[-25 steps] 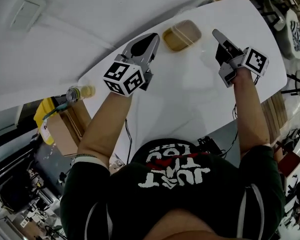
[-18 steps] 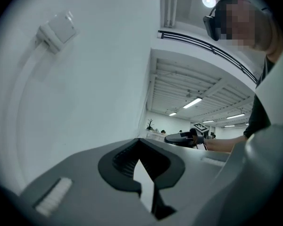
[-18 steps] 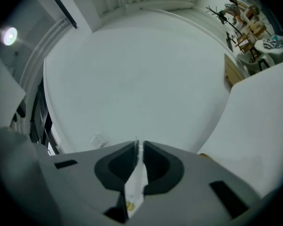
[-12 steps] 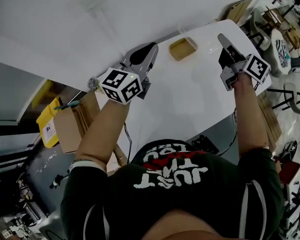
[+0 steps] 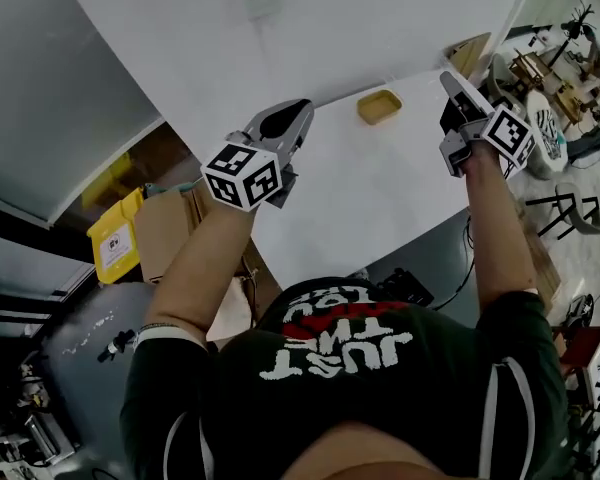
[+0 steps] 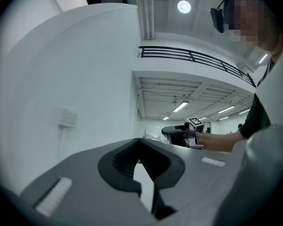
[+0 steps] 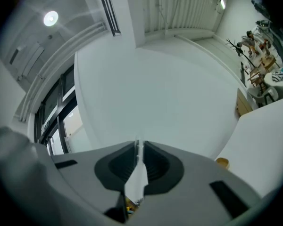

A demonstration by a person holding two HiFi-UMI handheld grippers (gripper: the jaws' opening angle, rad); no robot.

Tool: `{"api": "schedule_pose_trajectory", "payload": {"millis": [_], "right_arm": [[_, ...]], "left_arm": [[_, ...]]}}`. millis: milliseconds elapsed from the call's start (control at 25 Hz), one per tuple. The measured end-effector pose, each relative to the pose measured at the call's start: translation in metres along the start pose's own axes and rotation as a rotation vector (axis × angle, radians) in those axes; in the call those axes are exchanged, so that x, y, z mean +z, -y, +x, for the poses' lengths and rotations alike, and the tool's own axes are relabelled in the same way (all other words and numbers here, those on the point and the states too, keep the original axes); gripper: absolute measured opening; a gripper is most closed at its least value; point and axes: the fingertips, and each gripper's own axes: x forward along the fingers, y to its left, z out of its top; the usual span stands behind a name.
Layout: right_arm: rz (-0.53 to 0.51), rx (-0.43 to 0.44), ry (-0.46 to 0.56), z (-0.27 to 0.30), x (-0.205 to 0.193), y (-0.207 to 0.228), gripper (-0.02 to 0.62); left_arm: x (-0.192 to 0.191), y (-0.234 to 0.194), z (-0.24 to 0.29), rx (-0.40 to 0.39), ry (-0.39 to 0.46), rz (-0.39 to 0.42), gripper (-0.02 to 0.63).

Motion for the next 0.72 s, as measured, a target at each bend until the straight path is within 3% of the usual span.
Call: {"api": "schedule_pose_trajectory", "payload": {"millis": [320,720], "right_arm": [[-0.067,0.006,0.078,-0.048,0.009,-0.083,0.029],[-0.128,0.054,0.157,-0.084,0.045,-0.132,0.029]], "left_arm": [[0.044,0.035,-0.075,0.001,0.05,-0.004,-0.003],[0.086,0.082,-0.088,-0.029,0.094,0.055,-0.003]]}}
